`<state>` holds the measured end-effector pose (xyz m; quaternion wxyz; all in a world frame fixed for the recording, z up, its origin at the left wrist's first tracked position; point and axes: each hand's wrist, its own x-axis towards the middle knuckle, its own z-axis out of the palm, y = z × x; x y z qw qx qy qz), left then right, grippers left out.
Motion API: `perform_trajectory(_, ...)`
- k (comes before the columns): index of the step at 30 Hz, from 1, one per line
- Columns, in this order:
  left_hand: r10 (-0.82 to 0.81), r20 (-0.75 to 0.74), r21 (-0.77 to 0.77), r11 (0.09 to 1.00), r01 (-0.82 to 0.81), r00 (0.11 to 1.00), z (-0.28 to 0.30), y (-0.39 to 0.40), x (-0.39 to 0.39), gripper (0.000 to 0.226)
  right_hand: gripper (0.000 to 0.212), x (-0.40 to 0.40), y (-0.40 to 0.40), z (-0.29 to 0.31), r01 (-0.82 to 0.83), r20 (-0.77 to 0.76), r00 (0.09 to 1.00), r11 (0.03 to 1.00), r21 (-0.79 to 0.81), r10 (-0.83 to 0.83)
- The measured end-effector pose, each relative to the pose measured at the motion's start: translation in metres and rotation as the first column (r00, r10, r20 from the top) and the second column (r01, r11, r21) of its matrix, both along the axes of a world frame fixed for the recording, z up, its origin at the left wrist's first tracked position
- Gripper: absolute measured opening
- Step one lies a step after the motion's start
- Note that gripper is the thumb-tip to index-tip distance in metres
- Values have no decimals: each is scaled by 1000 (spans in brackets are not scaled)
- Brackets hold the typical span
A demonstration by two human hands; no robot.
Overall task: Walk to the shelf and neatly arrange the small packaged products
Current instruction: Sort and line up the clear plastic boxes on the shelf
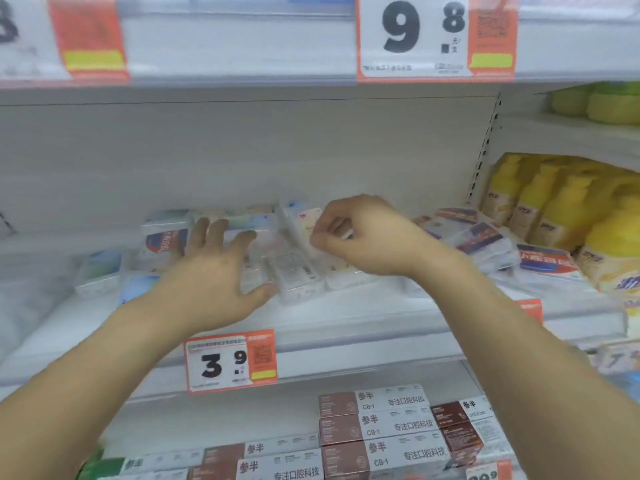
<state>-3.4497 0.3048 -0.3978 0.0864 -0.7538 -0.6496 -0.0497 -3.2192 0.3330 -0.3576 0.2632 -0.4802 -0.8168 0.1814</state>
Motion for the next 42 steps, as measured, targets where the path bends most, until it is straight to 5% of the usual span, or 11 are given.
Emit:
perform_trajectory(4, -28, 31, -138, 990, 32, 999, -15, -7, -46, 104, 71, -53, 7, -18, -130, 150, 980, 991, -39, 134)
perform_trajectory(7, -118, 265, -49, 989, 136, 957, -28, -20, -65, 90, 92, -84, 9, -31, -192, 252, 944, 976, -102, 212)
perform_trajectory(10, -84, 454, -17, 995, 103, 887, -35, -28, -82, 84, 94, -108, 4, -48, -147, 419, 891, 984, -105, 178)
perform_trajectory(13, -80, 444, 24, 997, 77, 893, -32, -32, -104, 87, 82, -118, 1, -50, -92, 421, 902, 995, -27, 95)
perform_trajectory(17, -7, 662, 70, 996, -52, 749, -4, -5, -120, 35, 78, -123, 9, -39, -123, 382, 912, 988, -92, 149)
perform_trajectory(25, 352, 308, -420, 884, -206, 884, 2, 112, -146, 67, 79, -120, 15, -21, -100, 312, 935, 971, -218, 167)
perform_trajectory(29, 338, 360, -285, 927, -242, 870, -1, 116, -140, 87, 49, -108, 44, -17, 114, -67, 991, 993, -38, -117)
perform_trajectory(31, 350, 422, -234, 933, -272, 836, -6, 118, -142, 97, 61, -97, 65, -22, 300, 32, 953, 953, 42, -301)
perform_trajectory(36, 215, 602, 45, 952, -302, 769, -2, 115, -140, 62, 109, -80, 101, -38, 324, 132, 945, 901, -289, -298)
perform_trajectory(38, 124, 773, 138, 925, -355, 622, 8, 106, -132, 33, 97, -84, 106, -40, 273, 115, 960, 942, -193, -255)
perform_trajectory(42, -13, 1000, 14, 959, -283, 5, 32, 87, -104, 35, 68, -92, 101, -36, 106, 46, 994, 986, -130, -101)
